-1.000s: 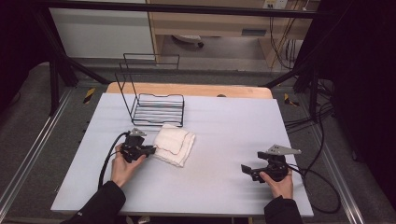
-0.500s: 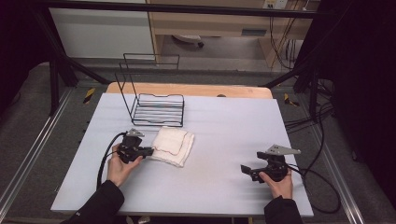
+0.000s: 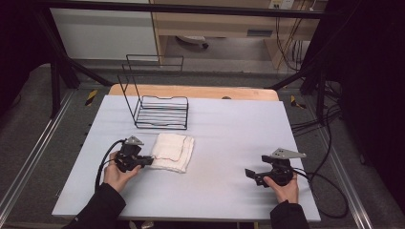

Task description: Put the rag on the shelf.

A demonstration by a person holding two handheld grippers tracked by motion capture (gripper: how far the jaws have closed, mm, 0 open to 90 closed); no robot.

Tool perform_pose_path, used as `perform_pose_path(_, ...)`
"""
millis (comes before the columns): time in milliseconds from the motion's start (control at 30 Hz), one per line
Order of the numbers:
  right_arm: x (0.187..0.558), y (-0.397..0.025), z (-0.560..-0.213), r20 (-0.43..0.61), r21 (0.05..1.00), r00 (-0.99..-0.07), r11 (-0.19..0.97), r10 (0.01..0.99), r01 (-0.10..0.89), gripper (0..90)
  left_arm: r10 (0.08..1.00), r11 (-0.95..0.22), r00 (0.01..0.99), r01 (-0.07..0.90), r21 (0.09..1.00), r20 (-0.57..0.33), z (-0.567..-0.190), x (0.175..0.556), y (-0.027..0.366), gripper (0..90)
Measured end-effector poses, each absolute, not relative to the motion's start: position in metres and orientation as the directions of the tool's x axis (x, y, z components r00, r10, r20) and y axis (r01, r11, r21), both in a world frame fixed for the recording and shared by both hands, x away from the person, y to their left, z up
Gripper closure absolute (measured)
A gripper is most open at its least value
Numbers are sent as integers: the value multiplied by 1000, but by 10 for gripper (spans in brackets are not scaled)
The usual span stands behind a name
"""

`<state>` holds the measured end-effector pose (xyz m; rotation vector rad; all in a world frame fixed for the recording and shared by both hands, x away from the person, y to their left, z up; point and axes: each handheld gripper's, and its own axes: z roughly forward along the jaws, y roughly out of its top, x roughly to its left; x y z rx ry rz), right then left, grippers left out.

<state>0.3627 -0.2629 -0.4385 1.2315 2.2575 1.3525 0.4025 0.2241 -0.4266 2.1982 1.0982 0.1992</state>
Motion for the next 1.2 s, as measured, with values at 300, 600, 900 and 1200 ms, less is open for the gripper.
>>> perform_pose_path(300, 364, -230, -432, 172, 825, -621, 233, 764, 515, 64, 765, -401, 623, 660, 635, -165, -434, 400, 228, 834)
perform_pose_path(600, 368, -164, -428, 121, 810, -658, 309, 743, 499, 74, 775, -413, 620, 640, 648, -119, -437, 397, 224, 824)
perform_pose_path(900, 375, -94, -428, 112, 792, -712, 371, 693, 485, 189, 778, -417, 619, 642, 644, -113, -438, 396, 223, 812)
perform_pose_path(1200, 381, -44, -435, 87, 773, -763, 440, 640, 457, 368, 774, -422, 623, 642, 640, -116, -438, 397, 223, 811)
